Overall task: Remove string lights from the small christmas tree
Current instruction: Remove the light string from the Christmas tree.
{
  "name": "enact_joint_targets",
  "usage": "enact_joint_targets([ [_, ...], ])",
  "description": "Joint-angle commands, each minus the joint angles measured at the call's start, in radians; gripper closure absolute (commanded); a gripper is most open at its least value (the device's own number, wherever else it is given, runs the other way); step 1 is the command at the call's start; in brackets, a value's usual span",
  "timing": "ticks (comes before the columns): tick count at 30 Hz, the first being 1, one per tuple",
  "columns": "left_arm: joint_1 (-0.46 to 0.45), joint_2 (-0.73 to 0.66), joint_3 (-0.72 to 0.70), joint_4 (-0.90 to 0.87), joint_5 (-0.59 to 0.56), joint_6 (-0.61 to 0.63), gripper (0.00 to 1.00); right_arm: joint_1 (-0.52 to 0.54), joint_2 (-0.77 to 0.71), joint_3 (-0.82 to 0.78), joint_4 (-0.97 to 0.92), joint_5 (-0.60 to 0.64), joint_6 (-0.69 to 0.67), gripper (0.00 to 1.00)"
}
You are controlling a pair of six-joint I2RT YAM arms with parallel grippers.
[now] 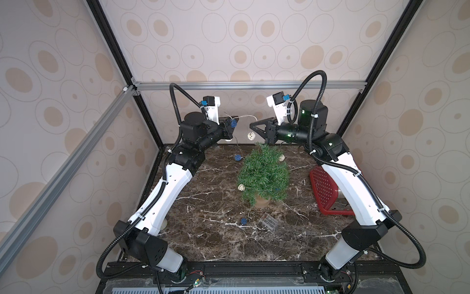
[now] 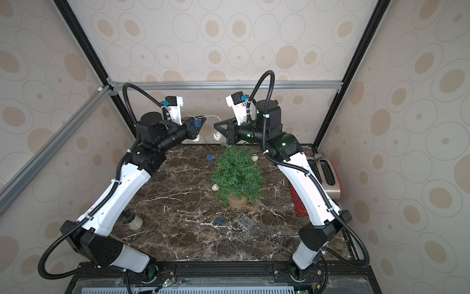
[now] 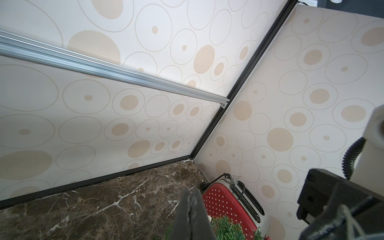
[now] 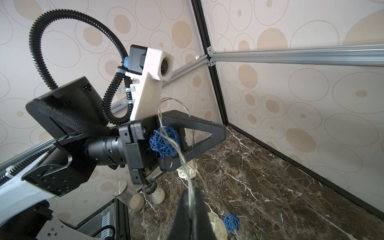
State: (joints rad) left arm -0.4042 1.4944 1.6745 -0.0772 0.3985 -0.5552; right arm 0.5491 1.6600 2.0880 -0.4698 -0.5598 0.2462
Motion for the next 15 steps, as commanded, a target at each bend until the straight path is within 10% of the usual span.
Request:
enact_joint_targets([
  [1,0.001,-0.056,0.038,-0.044,-0.015,0.038,1.0,0.015,-0.035,-0.009,0.009,0.006,0.0,1.0],
  [15,0.0,-0.224,-0.124,-0.148,-0.087,0.039,1.0,0.075,-0.064,-0.059,-0.031,0.049,-0.029,1.0],
])
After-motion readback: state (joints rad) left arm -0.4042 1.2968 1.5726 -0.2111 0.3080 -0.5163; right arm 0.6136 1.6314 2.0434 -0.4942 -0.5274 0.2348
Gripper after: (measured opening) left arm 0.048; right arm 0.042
